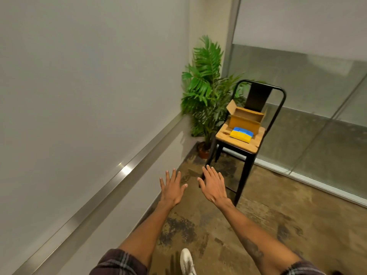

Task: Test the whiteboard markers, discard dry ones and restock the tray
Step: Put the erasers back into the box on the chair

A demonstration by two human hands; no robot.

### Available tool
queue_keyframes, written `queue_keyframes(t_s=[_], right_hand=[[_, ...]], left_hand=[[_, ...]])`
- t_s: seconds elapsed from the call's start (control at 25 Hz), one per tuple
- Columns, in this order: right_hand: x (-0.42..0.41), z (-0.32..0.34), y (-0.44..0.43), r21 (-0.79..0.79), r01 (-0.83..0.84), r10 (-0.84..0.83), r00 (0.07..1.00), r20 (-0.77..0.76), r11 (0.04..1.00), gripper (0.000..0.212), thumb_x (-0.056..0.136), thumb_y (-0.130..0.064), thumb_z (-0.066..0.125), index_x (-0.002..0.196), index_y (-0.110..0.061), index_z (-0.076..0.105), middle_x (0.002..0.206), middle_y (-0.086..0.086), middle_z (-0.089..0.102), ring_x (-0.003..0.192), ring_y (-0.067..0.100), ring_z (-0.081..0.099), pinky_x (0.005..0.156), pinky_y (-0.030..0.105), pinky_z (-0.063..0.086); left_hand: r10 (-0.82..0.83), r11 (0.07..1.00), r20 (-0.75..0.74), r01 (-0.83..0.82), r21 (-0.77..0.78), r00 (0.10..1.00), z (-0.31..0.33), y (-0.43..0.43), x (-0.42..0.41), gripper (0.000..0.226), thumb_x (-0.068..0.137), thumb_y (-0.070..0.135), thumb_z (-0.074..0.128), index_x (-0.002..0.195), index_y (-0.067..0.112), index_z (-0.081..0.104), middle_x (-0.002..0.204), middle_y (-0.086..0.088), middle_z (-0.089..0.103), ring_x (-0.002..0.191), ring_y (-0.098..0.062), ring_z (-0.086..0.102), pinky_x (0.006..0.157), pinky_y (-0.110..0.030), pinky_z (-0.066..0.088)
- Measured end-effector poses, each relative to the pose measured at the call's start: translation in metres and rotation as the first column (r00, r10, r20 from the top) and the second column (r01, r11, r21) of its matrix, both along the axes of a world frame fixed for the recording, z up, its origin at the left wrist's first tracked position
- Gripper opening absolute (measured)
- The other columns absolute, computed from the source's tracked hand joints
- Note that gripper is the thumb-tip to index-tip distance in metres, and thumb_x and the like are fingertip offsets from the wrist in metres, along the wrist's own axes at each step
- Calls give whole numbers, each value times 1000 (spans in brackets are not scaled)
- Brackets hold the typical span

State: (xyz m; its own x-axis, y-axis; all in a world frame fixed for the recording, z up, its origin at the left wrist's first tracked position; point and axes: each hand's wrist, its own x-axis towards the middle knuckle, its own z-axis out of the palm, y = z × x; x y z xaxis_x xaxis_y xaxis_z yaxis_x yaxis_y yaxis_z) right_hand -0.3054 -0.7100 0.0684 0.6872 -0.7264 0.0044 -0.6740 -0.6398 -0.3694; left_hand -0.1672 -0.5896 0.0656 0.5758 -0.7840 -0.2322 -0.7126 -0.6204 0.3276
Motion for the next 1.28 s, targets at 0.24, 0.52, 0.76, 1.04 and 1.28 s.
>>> queue_keyframes(t_s=[0.24, 0.52, 0.76, 1.04, 1.28], right_hand=[[19, -2, -106, 20, 126, -126, 992, -21, 992, 59, 102, -48, 33, 154, -22, 25, 163, 0, 18, 151, 19, 12, 123, 44, 10], [44, -6, -198, 13, 236, -235, 971, -44, 972, 58, 102, -47, 34, 153, -21, 28, 162, 2, 24, 150, 21, 19, 121, 43, 17], [41, -18, -248, 99, 369, -372, 928, 10, 924, 57, 101, -41, 41, 152, -17, 31, 158, 5, 32, 146, 24, 28, 118, 41, 24], [32, -35, -322, 430, 539, -640, 757, 129, 724, 55, 98, -28, 55, 148, -10, 38, 150, 11, 44, 139, 29, 39, 114, 42, 33], [28, -51, -411, 530, 523, -651, 756, 74, 667, 49, 96, -21, 56, 143, -12, 45, 142, 9, 52, 129, 29, 48, 107, 38, 39]], left_hand=[[-132, 991, -3, 132, 15, 991, -2, -123, 29, 68, 103, 52, 32, 158, 21, 8, 166, -2, -5, 152, -30, -12, 120, -56, -7], [-245, 970, -34, 245, -14, 969, -10, -229, 65, 67, 103, 51, 33, 158, 20, 11, 166, -3, -3, 152, -30, -10, 120, -56, -5], [-262, 964, -189, 247, -99, 946, -24, -287, 74, 65, 103, 44, 40, 157, 17, 16, 166, -3, 6, 153, -25, 1, 123, -48, 3], [-190, 974, -464, 106, -201, 865, -41, -360, 73, 61, 101, 28, 53, 155, 16, 28, 159, -4, 32, 147, -21, 28, 121, -36, 24], [-78, 995, -559, 31, -93, 826, -53, -450, 77, 65, 99, 30, 58, 155, 16, 28, 157, -6, 36, 143, -24, 36, 118, -41, 31]])
